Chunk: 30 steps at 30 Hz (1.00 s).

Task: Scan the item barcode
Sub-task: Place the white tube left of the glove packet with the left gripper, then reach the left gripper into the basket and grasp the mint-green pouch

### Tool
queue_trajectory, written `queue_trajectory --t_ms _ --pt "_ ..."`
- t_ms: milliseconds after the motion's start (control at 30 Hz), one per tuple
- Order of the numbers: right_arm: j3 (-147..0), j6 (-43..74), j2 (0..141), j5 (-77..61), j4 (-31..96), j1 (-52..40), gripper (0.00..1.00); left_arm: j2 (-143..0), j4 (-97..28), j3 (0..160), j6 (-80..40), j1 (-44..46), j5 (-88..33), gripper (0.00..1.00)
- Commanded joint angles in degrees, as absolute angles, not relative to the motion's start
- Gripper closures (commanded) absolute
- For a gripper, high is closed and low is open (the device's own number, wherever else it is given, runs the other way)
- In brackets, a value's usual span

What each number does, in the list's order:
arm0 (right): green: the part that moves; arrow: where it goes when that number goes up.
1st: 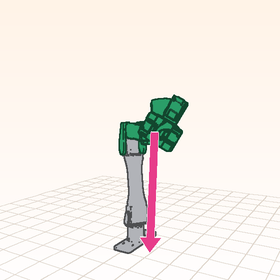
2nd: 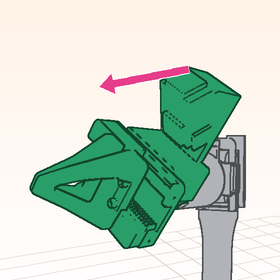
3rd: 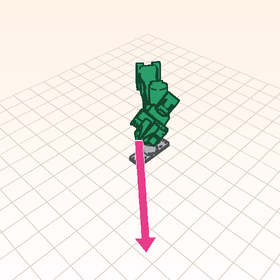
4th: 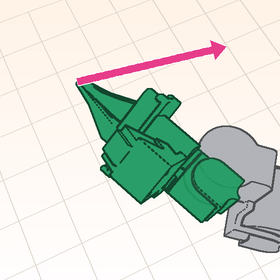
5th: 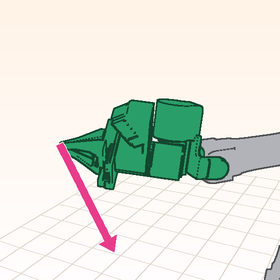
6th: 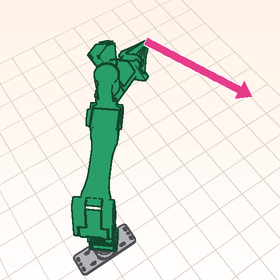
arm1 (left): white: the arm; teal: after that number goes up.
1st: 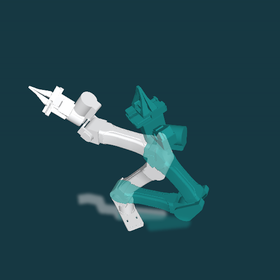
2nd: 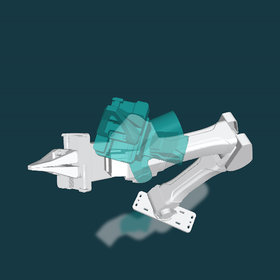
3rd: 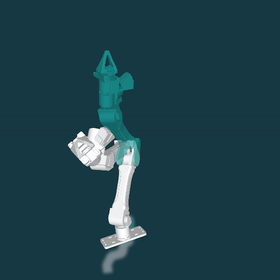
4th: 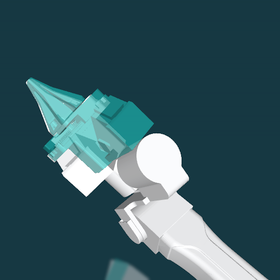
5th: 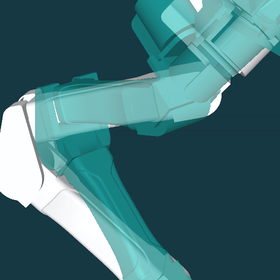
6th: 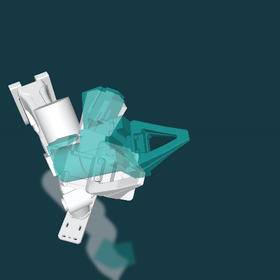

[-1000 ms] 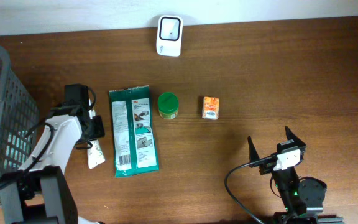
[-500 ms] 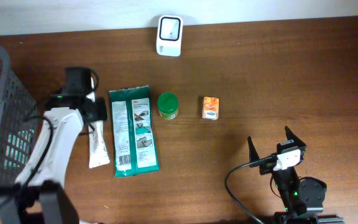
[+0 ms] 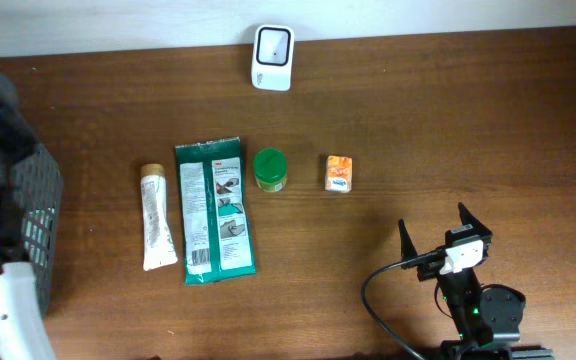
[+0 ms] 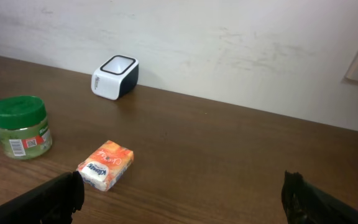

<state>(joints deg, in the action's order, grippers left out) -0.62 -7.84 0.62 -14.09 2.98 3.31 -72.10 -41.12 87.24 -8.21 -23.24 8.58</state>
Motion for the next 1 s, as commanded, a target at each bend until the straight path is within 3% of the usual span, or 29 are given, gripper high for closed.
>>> queue_trajectory --t_ms 0,300,500,800,967 --pt "-0.32 -7.64 0.21 -14.59 3.25 2.96 0.02 -74.19 -41.56 87.9 -12.21 -34.63 8.75 0.27" --pt "-0.32 -7.62 0.21 -14.59 3.25 2.96 0.02 -90.7 -49.08 87.9 -12.58 -50.48 -4.67 0.27" --pt "-0.32 -7.64 0.21 -14.59 3.25 2.96 0.02 -101.73 -52.4 87.88 -6.44 -52.21 -4.67 0.3" --pt "-0.32 -7.64 0.21 -14.59 3.25 2.96 0.02 -108.81 -51.83 87.83 -0.45 -52.16 -5.34 0.27" --pt "-0.32 -7.64 0.21 -14.59 3.25 2.96 0.02 -113.4 -50.63 87.77 10.41 -51.88 -15.49 0.28"
